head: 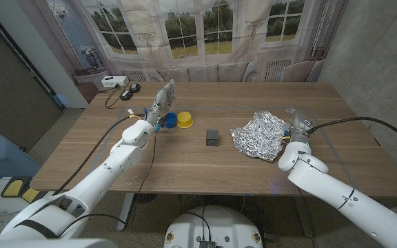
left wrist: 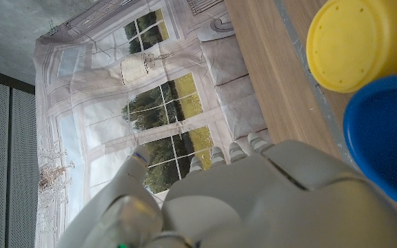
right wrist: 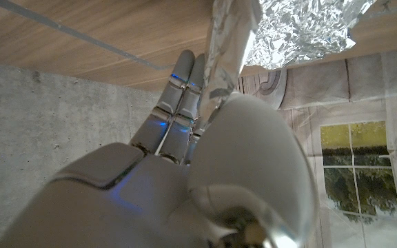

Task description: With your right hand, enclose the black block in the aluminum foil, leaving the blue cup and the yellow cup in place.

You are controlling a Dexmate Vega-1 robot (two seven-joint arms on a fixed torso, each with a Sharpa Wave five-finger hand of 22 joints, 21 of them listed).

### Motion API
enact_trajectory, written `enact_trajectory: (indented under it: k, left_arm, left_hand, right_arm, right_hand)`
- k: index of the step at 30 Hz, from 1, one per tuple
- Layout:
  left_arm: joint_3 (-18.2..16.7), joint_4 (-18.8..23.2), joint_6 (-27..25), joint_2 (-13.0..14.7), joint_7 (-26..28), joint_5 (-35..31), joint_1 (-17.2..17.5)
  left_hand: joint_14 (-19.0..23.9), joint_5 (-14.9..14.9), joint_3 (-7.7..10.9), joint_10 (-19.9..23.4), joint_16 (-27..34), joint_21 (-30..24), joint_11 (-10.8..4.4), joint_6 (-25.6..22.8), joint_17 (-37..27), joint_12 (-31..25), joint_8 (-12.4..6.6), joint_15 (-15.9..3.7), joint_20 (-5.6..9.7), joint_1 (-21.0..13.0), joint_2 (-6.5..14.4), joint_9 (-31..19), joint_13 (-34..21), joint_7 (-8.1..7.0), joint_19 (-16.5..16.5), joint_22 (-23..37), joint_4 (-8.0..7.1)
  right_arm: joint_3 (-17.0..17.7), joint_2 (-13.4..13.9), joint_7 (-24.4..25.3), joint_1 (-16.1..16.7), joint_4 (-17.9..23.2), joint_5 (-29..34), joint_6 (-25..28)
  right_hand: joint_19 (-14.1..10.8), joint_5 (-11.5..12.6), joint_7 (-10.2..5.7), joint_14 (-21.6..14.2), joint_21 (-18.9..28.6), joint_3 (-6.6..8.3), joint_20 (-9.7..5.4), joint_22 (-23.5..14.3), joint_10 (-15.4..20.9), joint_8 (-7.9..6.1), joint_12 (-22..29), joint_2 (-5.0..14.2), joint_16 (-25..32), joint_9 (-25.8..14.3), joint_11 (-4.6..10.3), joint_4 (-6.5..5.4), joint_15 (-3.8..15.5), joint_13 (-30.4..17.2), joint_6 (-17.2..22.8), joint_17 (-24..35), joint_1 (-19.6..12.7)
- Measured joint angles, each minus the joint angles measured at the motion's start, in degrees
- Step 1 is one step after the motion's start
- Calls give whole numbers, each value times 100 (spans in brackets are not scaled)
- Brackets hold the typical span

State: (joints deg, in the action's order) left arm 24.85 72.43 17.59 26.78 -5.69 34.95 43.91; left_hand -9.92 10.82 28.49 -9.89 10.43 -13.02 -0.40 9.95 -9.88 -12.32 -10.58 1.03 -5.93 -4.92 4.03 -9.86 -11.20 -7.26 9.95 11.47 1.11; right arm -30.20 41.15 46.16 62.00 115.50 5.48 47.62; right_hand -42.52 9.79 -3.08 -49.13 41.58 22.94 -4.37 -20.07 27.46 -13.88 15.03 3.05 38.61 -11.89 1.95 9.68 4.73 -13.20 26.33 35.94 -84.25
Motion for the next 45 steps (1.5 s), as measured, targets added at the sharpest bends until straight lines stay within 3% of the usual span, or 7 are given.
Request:
enact_trajectory:
  k: [10,22,37,45]
  left_arm:
    - [-7,100,-12,36,26,-5,50]
    - [-4,133,-27,49,20,-12,46]
    - [3,60,-27,49,-78,-6,-11]
    - [-10,61,7,93,-115,-2,-12]
  left_hand:
    - [0,0,0,0,0,0,0,0,0,0,0,0,0,0,0,0,0,0,0,0,0]
    - [0,-1,0,0,0,0,0,0,0,0,0,0,0,0,0,0,-1,0,0,0,0]
    - [0,-2,0,0,0,0,0,0,0,0,0,0,0,0,0,-16,-1,0,0,0,0]
    - [0,-2,-24,0,0,-34,0,0,0,-45,0,0,0,0,0,-16,-1,0,0,0,24]
  right_arm:
    - [403,-138,473,493,-238,128,-1676]
    - [810,-309,644,944,-413,197,-3086]
    - [950,-336,31,1067,-292,290,-3658]
    - [861,-352,-465,864,-289,207,-3731]
  right_hand:
    - [51,-5,0,-10,145,-50,11,-56,94,-18,0,1,-75,0,-31,-4,-10,1,144,35,-74]
    - [82,-23,31,-31,239,-90,21,-85,154,-53,27,0,-113,1,-50,-10,-31,1,236,59,-75]
    - [94,-3,31,-42,339,-108,31,-135,153,-53,27,9,-164,1,-51,-27,-41,-18,235,94,-125]
    - [142,-4,53,-41,427,-116,40,-149,153,-26,27,22,-209,1,-51,-35,-41,-26,212,94,-173]
